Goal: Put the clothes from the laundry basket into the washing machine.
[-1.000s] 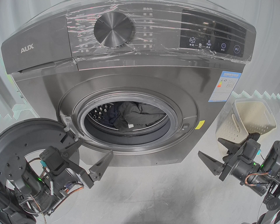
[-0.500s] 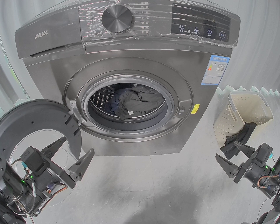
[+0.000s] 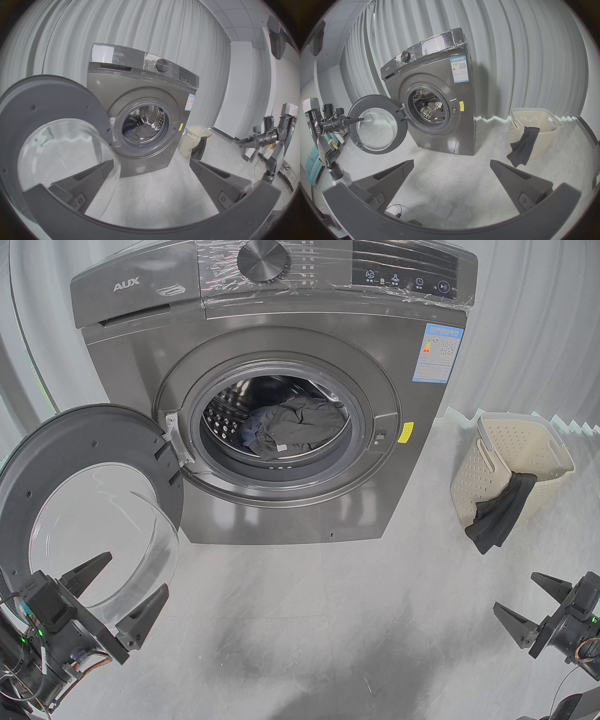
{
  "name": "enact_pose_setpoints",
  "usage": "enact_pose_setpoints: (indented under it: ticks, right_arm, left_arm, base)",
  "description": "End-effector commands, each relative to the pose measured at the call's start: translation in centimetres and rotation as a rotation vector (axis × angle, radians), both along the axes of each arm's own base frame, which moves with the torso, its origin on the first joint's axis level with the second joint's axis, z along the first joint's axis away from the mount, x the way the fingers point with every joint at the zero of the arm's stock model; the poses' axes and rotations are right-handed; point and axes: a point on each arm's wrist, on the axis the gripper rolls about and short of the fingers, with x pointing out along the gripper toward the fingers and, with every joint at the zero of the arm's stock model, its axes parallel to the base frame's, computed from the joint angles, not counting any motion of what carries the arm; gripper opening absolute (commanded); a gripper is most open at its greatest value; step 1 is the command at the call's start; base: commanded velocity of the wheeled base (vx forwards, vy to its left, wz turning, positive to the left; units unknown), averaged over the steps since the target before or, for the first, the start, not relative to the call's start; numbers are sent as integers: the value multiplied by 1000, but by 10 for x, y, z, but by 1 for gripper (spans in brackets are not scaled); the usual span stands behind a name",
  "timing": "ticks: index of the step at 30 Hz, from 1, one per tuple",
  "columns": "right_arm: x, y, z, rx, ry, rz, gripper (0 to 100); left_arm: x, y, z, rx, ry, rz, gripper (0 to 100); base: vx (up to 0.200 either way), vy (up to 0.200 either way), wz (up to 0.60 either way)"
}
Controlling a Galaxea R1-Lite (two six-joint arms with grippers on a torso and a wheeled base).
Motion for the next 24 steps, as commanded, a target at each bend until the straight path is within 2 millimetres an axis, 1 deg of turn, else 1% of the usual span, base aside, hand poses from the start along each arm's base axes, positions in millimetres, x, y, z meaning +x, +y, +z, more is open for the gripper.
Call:
enact_pose_setpoints:
  ticks: [1, 3, 4, 5, 6, 8, 10, 14, 17, 24]
  right_arm:
    - [-29, -22, 0, 29, -63, -82, 100]
    - [-37, -28, -2, 22, -75, -121, 100]
    - [-37, -28, -2, 22, -75, -121, 100]
    - [-43, -32, -4, 19, -88, -142, 100]
    - [-49, -35, -7, 13, -88, -169, 100]
    - [-52, -37, -9, 7, -80, -186, 100]
    - [-58, -39, -12, 7, -82, -201, 100]
    - [-58, -40, -12, 9, -85, -199, 100]
    - [-58, -40, -12, 9, -86, -199, 100]
    - [-58, -40, -10, 13, -95, -203, 100]
  left_arm:
    - [-25, 24, 2, -25, -30, 61, 100]
    - [-33, 31, -2, -15, -11, 75, 100]
    - [-33, 31, -2, -15, -11, 75, 100]
    - [-39, 35, -3, -12, -6, 81, 100]
    - [-43, 39, -7, -6, 11, 90, 100]
    - [-47, 42, -9, -12, 26, 107, 100]
    - [-55, 47, -12, -34, 36, 113, 100]
    - [-61, 49, -14, -75, 42, 80, 100]
    - [-61, 49, -15, -66, 49, 83, 100]
    - [-60, 50, -13, -50, 37, 114, 100]
  base:
    - [0, 0, 0]
    - [0, 0, 0]
    - [0, 0, 0]
    - [0, 0, 0]
    - [-200, 0, 0]
    - [-200, 0, 0]
    - [0, 0, 0]
    - [0, 0, 0]
    - [0, 0, 0]
    - [0, -200, 0]
